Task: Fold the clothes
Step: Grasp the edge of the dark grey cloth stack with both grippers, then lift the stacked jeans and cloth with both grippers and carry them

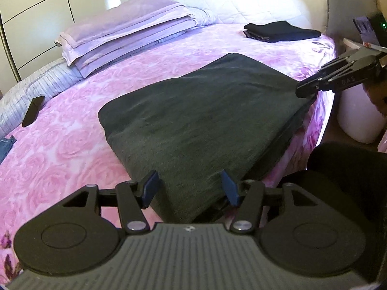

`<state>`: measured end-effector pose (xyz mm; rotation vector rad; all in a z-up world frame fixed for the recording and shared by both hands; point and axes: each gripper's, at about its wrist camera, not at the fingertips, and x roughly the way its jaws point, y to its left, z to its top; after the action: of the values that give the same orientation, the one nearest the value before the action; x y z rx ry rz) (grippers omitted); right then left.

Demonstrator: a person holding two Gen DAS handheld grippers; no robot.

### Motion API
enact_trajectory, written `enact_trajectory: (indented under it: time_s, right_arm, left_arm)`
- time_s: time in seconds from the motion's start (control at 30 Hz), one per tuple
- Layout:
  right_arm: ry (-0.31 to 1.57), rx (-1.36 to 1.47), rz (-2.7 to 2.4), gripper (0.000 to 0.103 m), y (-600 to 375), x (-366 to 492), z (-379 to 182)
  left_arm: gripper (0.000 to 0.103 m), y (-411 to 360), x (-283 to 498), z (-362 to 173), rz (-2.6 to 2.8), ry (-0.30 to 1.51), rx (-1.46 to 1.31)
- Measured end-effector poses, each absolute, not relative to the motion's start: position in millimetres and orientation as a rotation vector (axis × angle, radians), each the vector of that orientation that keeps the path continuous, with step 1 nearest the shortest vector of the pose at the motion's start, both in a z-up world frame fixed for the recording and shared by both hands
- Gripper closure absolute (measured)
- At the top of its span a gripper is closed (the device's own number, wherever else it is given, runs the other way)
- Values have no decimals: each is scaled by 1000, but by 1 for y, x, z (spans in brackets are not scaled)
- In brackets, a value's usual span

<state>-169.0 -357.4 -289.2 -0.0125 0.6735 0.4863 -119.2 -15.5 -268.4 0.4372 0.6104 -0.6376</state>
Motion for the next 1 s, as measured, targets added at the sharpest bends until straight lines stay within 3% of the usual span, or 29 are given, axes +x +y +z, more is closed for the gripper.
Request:
enact_trajectory:
  time_s: [0.23, 0.27, 0.3, 0.33, 0.43, 0.83, 1.0]
  right_arm:
    - [627, -108, 493, 75, -349, -185, -261]
    - [618, -139, 498, 60, -346, -189, -260]
    - [617, -183, 507, 37, -342, -191, -263]
    - [616, -227, 516, 34, -337, -193, -267]
    - [657, -319, 520, 34, -326, -193, -283]
    - [490, -916, 593, 34, -268, -219, -322]
    - [443, -1121, 600, 34, -249, -218, -345]
  left_arm:
    - [52, -21, -127, -252, -597, 561, 500]
    - [52, -23, -126, -254, -595, 570, 513]
    - [52, -24, -124, -259, -597, 587, 525]
    - [52, -24, -122, -263, -600, 602, 529]
    - [52, -21, -119, -264, -602, 612, 490]
    - [52, -36, -153, -258, -592, 478, 725]
    - [43, -48, -163, -260, -620, 439, 782]
